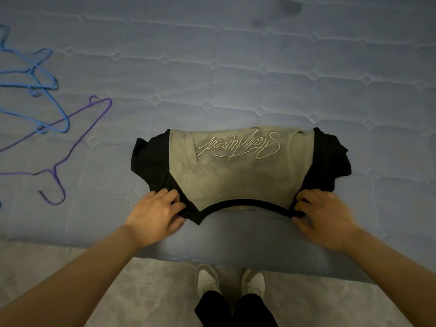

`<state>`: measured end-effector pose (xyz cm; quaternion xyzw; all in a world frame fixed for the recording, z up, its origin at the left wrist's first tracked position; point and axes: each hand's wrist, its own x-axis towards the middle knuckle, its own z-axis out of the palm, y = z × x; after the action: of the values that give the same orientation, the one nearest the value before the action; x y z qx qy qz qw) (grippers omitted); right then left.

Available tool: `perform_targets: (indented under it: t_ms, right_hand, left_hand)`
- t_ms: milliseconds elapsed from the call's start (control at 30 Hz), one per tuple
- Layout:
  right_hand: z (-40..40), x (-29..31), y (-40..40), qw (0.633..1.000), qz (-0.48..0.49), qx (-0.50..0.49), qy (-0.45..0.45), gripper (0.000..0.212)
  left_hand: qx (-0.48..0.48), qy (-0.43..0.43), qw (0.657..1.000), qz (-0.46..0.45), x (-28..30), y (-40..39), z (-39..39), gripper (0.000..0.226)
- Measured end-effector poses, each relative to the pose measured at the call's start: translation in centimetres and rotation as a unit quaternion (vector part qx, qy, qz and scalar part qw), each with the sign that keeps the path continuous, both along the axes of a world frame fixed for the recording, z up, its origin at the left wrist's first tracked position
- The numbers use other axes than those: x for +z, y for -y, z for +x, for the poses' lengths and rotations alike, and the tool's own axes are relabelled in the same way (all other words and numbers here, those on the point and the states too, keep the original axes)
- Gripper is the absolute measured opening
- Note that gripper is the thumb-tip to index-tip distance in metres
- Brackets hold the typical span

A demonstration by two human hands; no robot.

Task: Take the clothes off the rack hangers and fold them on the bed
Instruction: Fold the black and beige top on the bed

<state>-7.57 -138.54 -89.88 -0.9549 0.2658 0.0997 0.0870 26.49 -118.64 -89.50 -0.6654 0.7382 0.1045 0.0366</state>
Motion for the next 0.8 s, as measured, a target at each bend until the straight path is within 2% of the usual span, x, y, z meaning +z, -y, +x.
perform_targets:
  t_ms: [100,167,267,333,433,500,600,733,800]
  right_hand:
    - [0.6,0.2,-0.1,1.000,-0.003,-0.021,0.016,0.058]
    - [1.4,0.7,-0.1,0.999,-0.004,-0.017,0.047,0.070]
    - [3.0,1.0,-0.5,0.998,-0.030,-0.004,0.063,0.064]
    - [4.1,0.7,-0.7,0.997,-0.049,-0.009,0.052,0.051]
    - [5.6,0.5,-0.1,0.996,-0.065,-0.048,0.032,0.061]
    - [6.7,0.9,1.4,0.993,-0.087,-0.073,0.016,0.063]
    - [8.7,0.9,4.5,0.988,-0.098,-0.119,-0.005,0.065]
    - [8.9,-0.9,6.3,0.976,-0.024,-0.191,-0.102,0.078]
    - [8.1,-1.8,5.8,0.968,0.004,-0.232,-0.096,0.083]
  left_hand:
    - [0.014,-0.021,1.000,-0.013,0.6,0.3,-0.5,0.040]
    - [0.029,-0.038,0.997,-0.068,0.9,1.1,-0.8,0.036]
    - [0.073,-0.041,0.990,-0.115,1.4,3.4,-1.5,0.041]
    - [0.117,-0.010,0.990,-0.081,1.3,5.1,-1.9,0.054]
    - [0.186,0.031,0.982,-0.023,0.4,6.6,-1.8,0.074]
    - [0.224,0.036,0.974,-0.018,-0.4,6.9,-1.2,0.079]
    - [0.298,0.000,0.954,-0.029,-1.6,7.2,-0.1,0.086]
    - [0.439,-0.098,0.893,-0.014,-3.2,6.8,1.3,0.098]
    - [0.448,-0.102,0.888,-0.007,-3.8,6.3,1.5,0.104]
